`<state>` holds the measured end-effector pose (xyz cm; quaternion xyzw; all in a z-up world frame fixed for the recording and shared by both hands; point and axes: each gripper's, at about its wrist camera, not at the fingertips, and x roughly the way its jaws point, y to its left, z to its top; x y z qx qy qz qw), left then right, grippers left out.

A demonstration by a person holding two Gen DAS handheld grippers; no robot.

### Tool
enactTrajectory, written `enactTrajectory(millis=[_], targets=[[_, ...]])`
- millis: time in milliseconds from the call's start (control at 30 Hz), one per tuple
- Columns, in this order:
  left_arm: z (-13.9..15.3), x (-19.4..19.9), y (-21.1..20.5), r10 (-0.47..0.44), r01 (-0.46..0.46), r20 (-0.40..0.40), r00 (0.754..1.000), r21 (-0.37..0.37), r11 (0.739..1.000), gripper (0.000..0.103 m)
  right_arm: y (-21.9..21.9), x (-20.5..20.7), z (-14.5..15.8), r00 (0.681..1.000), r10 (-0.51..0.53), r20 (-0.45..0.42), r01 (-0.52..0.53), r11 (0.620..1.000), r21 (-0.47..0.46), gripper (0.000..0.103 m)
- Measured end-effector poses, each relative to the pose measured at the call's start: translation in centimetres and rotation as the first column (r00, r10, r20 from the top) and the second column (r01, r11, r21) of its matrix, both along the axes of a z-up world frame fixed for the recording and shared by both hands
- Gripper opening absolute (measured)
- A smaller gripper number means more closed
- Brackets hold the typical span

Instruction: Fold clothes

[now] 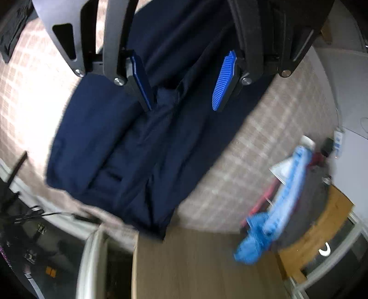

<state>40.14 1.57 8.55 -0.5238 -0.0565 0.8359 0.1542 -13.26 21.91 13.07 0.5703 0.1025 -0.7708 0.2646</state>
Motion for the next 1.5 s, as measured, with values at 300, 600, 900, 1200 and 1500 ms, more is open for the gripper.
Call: enactTrajectory(millis=[300,600,900,1200,1500], targets=[[-1.0,-0.4,3.4,0.010,-0.016,-0.038,0.999,-0.176,0.984,0.033,-2.0,-0.7,-4.2,0.994,0.074,0.077,-0.081,0.992,0.094,0.053],[-3.6,-1.7,4.7,0.015,-0.030,-0.050,0.999,-0.313,0.949,0.024,-2.6,-1.2,-5.4,0.991,0.088,0.105,-0.097,0.991,0.088,0.048],[-0.8,-1.3,0.2,0.131,-0.138,-0.053,0.990,-0.159,0.978,0.006,-1.8,-2.3,-3.4,0.990,0.085,0.116,-0.083,0.996,-0.022,0.010],[0.9,-0.8,-1.0,0.146,-0.151,-0.060,0.987,-0.079,0.985,0.006,-2.9,-2.8,-1.7,0.988,0.100,0.121,-0.091,0.993,-0.079,0.010],[4.5,-2.7,-5.9,0.246,-0.260,-0.139,0.959,-0.091,0.961,0.006,-5.4,-2.9,-0.4,0.987,0.131,0.090,-0.122,0.988,-0.097,0.009]])
